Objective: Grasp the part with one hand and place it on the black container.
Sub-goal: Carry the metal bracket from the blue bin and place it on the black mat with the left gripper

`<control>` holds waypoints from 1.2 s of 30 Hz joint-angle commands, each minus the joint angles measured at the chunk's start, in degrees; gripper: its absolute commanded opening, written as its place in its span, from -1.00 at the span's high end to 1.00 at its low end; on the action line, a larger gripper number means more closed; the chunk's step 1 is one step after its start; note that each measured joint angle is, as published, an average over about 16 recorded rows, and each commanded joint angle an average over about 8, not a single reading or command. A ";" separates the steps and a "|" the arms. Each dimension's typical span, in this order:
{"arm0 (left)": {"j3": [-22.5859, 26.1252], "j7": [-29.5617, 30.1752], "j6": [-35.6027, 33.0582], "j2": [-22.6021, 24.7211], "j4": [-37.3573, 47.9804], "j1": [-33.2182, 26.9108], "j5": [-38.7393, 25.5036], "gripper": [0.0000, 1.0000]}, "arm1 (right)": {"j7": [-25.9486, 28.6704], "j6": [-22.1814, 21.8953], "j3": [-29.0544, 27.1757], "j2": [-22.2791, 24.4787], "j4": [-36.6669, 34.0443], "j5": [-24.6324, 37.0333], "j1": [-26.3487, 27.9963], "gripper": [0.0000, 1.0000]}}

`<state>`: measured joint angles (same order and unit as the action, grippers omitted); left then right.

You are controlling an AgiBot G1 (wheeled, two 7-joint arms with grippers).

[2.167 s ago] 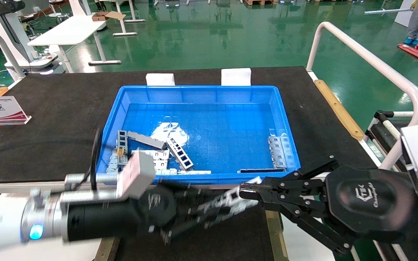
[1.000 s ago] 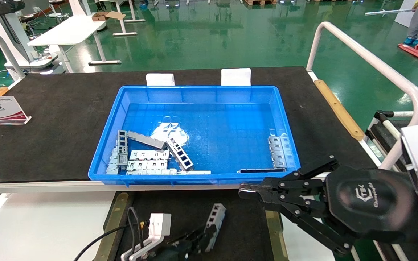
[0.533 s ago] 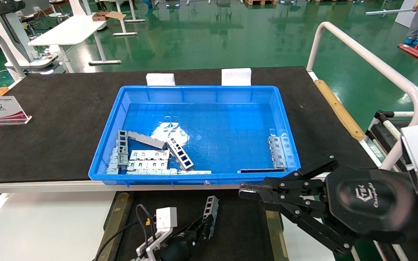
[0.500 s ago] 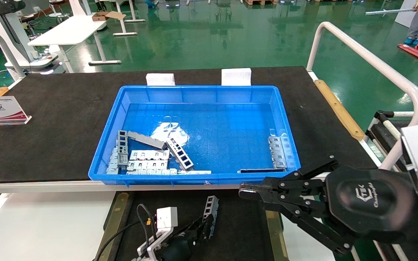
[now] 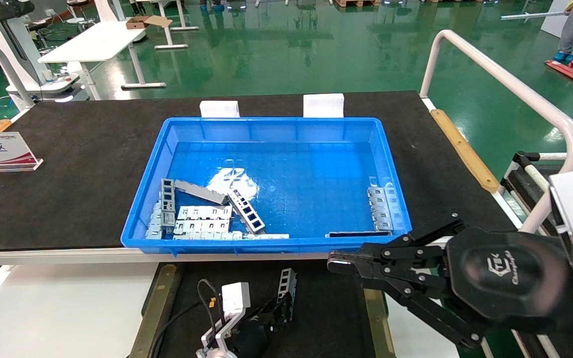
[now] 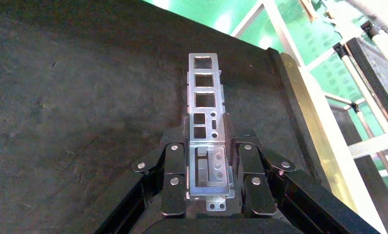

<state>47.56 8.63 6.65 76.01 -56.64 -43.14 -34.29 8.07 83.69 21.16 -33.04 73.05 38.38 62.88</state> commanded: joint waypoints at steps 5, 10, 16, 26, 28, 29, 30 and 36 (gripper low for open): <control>-1.33 0.43 -0.45 1.23 2.10 -0.24 -1.06 1.00 | 0.00 0.00 0.00 0.00 0.00 0.00 0.00 1.00; -1.37 1.23 -0.19 1.50 2.87 -0.57 -1.61 0.87 | 0.00 0.00 0.01 0.00 0.00 -0.01 0.00 0.95; -0.81 2.49 0.32 1.63 3.45 -0.81 -2.19 0.48 | -0.01 0.00 0.01 0.00 0.00 -0.01 0.00 -0.10; 0.40 5.19 1.52 1.76 3.93 -0.82 -3.51 -1.00 | -0.01 -0.01 0.02 0.01 0.00 -0.01 0.01 -1.00; 0.68 5.81 1.70 1.76 3.97 -0.82 -3.84 -1.00 | -0.01 -0.01 0.02 0.01 0.00 -0.01 0.01 -1.00; 0.82 6.11 1.77 1.76 3.98 -0.82 -4.01 -1.00 | -0.01 -0.01 0.02 0.01 0.00 -0.01 0.01 -1.00; 0.95 6.42 1.83 1.75 3.98 -0.83 -4.20 -1.00 | -0.01 -0.01 0.02 0.01 0.00 -0.01 0.01 -1.00; 1.41 7.94 1.56 1.53 3.63 -0.80 -5.75 -1.00 | -0.01 -0.01 0.03 0.01 0.00 -0.02 0.01 -1.00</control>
<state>48.69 16.38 7.74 77.43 -53.28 -43.85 -40.15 8.06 83.68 21.19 -33.03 73.05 38.37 62.88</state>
